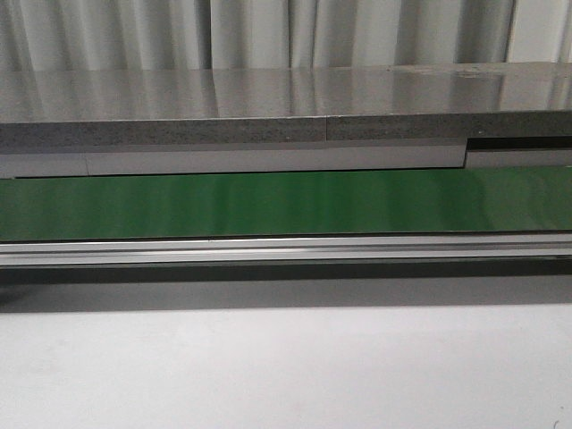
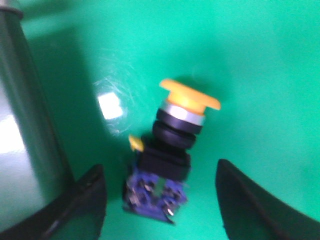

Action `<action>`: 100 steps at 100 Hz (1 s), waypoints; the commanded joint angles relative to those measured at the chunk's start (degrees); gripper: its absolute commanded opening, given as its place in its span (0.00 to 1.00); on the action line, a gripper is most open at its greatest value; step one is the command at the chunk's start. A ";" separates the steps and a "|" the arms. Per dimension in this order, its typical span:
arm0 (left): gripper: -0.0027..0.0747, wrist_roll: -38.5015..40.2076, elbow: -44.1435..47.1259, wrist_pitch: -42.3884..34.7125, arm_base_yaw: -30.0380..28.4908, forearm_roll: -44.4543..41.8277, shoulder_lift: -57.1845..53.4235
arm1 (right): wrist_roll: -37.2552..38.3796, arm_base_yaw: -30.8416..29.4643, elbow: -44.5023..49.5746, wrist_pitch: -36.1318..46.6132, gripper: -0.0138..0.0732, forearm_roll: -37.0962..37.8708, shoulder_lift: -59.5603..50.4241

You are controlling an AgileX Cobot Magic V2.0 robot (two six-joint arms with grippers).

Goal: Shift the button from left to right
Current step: 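Lower the button into the green tray and open the right gripper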

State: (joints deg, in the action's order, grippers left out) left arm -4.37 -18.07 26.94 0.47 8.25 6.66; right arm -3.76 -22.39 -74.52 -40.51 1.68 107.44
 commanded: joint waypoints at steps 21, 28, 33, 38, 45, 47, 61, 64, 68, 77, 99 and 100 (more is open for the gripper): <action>0.01 0.02 -1.49 -4.01 0.39 0.42 0.63 | 1.14 -0.39 -1.84 1.15 0.77 0.00 -2.87; 0.01 0.02 -1.49 -4.01 0.39 0.42 0.63 | 2.16 -0.39 -1.84 1.08 0.77 0.00 -3.54; 0.01 0.02 -1.49 -4.01 0.39 0.42 0.63 | 2.41 -0.39 -1.84 1.37 0.77 -0.02 -4.41; 0.01 0.02 -1.49 -4.01 0.39 0.42 0.63 | 2.41 -0.31 -1.84 1.99 0.77 -0.31 -5.62; 0.01 0.02 -1.49 -4.01 0.39 0.42 0.63 | 2.41 -0.25 -1.84 3.44 0.77 -1.34 -7.99; 0.01 0.02 -1.49 -4.01 0.39 0.42 0.63 | 2.41 -0.16 -1.84 3.92 0.77 -1.68 -8.80; 0.01 0.02 -1.49 -4.01 0.39 0.42 0.63 | 2.41 1.39 -1.84 6.93 0.77 -3.93 -14.77; 0.01 0.02 -1.49 -4.01 0.39 0.42 0.63 | 2.41 1.91 -1.84 7.39 0.77 -4.54 -15.95; 0.01 0.02 -1.49 -4.01 0.39 0.42 0.63 | 2.41 2.89 -1.72 8.03 0.77 -4.96 -17.84; 0.01 0.02 -1.49 -4.01 0.39 0.42 0.63 | 2.41 5.20 -0.42 10.26 0.77 -5.07 -22.20; 0.01 0.02 -1.49 -4.01 0.39 0.42 0.63 | 2.36 10.93 8.34 17.37 0.77 -5.12 -34.23; 0.01 0.02 -1.49 -4.01 0.39 0.42 0.63 | 2.36 11.06 8.73 17.98 0.77 -5.14 -34.67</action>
State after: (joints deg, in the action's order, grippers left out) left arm -4.37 -18.07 26.94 0.47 8.25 6.66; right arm -1.31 -12.61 -67.71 -29.09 -3.35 78.88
